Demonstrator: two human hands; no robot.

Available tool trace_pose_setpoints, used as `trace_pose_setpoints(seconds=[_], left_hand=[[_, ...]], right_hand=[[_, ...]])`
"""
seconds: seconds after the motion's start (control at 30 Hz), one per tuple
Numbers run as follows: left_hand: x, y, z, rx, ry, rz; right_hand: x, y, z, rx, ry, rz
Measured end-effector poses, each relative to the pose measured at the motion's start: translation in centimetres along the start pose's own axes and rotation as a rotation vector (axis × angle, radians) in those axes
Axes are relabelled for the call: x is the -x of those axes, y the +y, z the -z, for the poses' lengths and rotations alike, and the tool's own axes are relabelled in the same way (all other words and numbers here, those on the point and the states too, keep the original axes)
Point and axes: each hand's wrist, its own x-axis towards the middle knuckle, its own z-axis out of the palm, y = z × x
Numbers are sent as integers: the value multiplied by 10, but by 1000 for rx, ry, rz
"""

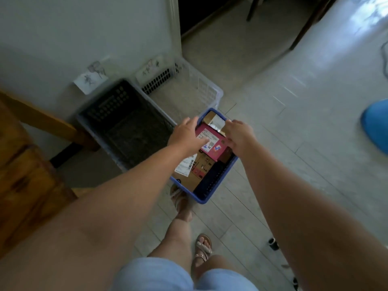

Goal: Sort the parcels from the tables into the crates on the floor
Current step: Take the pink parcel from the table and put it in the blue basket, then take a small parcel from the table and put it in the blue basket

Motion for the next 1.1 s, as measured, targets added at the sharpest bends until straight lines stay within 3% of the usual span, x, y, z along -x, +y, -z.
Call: trace_pose_setpoints(seconds=[0.2, 0.43, 0.73, 1.1], left_hand=[[99, 29, 30, 256, 189, -13], [191, 6, 132, 287, 510, 30], [280, -117, 247, 364, 831, 188], [338, -302, 342, 507, 914, 365]], right_hand=[[93, -17, 6, 20, -60, 165], [182, -72, -56, 98, -193, 351], [271, -113, -227, 136, -489, 505], [325, -92, -435, 326, -571, 539]])
